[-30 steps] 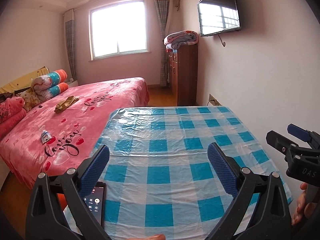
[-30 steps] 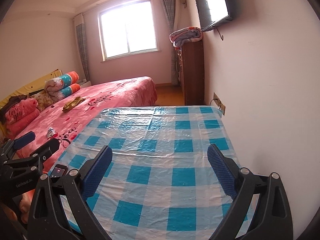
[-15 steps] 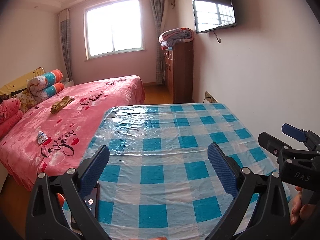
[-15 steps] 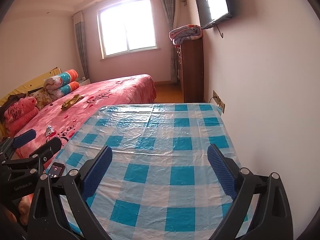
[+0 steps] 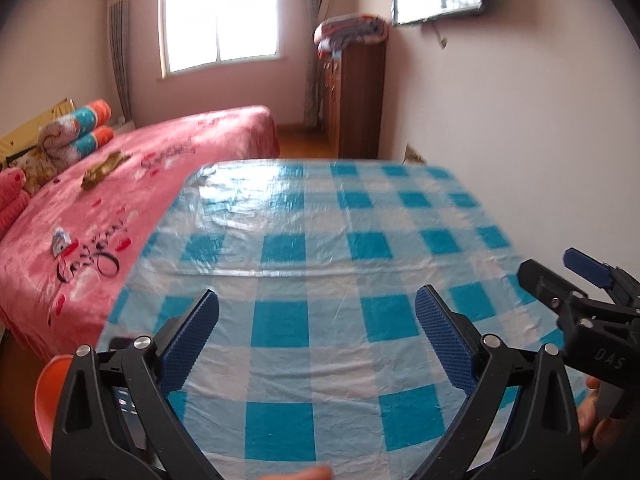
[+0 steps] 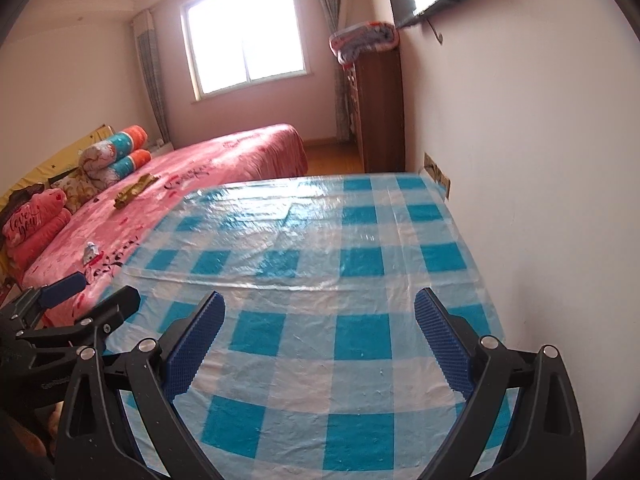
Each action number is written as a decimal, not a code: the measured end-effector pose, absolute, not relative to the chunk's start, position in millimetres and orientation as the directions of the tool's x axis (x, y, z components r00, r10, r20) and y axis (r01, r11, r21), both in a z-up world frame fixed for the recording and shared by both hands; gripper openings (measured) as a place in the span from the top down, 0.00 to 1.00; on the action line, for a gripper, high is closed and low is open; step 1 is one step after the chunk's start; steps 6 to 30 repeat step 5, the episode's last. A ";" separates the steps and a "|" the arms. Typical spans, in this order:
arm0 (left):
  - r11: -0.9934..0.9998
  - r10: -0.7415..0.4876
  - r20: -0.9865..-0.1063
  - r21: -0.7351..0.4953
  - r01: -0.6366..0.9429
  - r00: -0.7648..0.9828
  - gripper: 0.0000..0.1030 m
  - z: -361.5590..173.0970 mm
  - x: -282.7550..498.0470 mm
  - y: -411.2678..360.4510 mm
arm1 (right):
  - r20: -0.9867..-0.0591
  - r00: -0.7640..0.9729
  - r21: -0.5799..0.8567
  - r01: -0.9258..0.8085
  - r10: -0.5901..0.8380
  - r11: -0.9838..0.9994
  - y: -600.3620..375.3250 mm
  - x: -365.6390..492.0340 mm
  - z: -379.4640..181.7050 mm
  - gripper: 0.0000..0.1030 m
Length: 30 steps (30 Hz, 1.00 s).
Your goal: Collect trash
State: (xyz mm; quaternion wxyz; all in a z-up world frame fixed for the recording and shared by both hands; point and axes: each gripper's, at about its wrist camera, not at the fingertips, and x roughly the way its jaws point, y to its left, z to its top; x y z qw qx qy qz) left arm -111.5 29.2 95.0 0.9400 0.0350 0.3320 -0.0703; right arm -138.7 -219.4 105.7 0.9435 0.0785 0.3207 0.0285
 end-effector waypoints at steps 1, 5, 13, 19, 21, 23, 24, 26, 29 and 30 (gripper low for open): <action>0.988 -0.102 -0.643 0.020 0.150 0.759 0.04 88.5 -106.3 28.2 | -0.615 0.782 0.170 0.004 0.103 0.985 -220.8 -134.5 99.4 0.08; 0.992 -0.071 -0.702 0.025 0.123 0.709 0.04 61.7 -84.0 24.2 | -0.684 0.724 0.170 0.043 0.086 0.985 -226.4 -112.5 70.0 0.08; 0.992 -0.071 -0.702 0.025 0.123 0.709 0.04 61.7 -84.0 24.2 | -0.684 0.724 0.170 0.043 0.086 0.985 -226.4 -112.5 70.0 0.08; 0.992 -0.071 -0.702 0.025 0.123 0.709 0.04 61.7 -84.0 24.2 | -0.684 0.724 0.170 0.043 0.086 0.985 -226.4 -112.5 70.0 0.08; 0.992 -0.071 -0.702 0.025 0.123 0.709 0.04 61.7 -84.0 24.2 | -0.684 0.724 0.170 0.043 0.086 0.985 -226.4 -112.5 70.0 0.08; 0.992 -0.071 -0.702 0.025 0.123 0.709 0.04 61.7 -84.0 24.2 | -0.684 0.724 0.170 0.043 0.086 0.985 -226.4 -112.5 70.0 0.08; 0.992 -0.071 -0.702 0.025 0.123 0.709 0.04 61.7 -84.0 24.2 | -0.684 0.724 0.170 0.043 0.086 0.985 -226.4 -112.5 70.0 0.08; 0.992 -0.071 -0.702 0.025 0.123 0.709 0.04 61.7 -84.0 24.2 | -0.684 0.724 0.170 0.043 0.086 0.985 -226.4 -112.5 70.0 0.08; 0.992 -0.071 -0.702 0.025 0.123 0.709 0.04 61.7 -84.0 24.2 | -0.684 0.724 0.170 0.043 0.086 0.985 -226.4 -112.5 70.0 0.08; 0.992 -0.071 -0.702 0.025 0.123 0.709 0.04 61.7 -84.0 24.2 | -0.684 0.724 0.170 0.043 0.086 0.985 -226.4 -112.5 70.0 0.08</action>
